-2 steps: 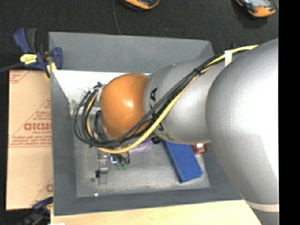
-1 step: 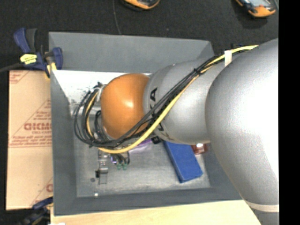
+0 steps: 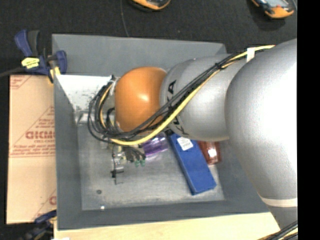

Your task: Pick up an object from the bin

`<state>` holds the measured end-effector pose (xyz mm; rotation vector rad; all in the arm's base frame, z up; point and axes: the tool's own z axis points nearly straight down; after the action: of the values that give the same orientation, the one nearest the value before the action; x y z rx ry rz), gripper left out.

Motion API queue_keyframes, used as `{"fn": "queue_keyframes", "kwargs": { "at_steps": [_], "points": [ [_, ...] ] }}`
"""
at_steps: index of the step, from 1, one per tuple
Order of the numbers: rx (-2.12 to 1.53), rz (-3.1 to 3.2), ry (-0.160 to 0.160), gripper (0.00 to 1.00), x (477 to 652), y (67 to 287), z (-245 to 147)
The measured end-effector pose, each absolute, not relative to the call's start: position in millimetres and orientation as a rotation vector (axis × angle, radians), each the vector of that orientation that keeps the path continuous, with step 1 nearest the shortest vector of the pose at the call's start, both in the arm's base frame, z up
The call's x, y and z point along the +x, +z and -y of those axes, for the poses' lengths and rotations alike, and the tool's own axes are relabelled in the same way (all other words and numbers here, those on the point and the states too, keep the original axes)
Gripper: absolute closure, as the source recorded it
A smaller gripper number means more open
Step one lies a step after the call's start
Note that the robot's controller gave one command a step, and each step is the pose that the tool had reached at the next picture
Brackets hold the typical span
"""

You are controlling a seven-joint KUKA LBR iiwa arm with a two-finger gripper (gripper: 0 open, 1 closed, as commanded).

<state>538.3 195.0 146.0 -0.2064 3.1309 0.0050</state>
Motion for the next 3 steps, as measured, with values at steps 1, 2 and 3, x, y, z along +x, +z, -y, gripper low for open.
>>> {"fn": "queue_keyframes", "kwargs": {
  "at_steps": [1, 2, 3],
  "points": [
    [-0.137, -3.133, 0.005, 0.00, 573.4, 125.6, -194.8],
    [-0.184, -3.126, 0.001, 0.00, 594.3, 113.8, -181.4],
    [-0.291, -3.115, 0.005, 0.00, 636.2, 91.1, -118.2]
  ]
}}
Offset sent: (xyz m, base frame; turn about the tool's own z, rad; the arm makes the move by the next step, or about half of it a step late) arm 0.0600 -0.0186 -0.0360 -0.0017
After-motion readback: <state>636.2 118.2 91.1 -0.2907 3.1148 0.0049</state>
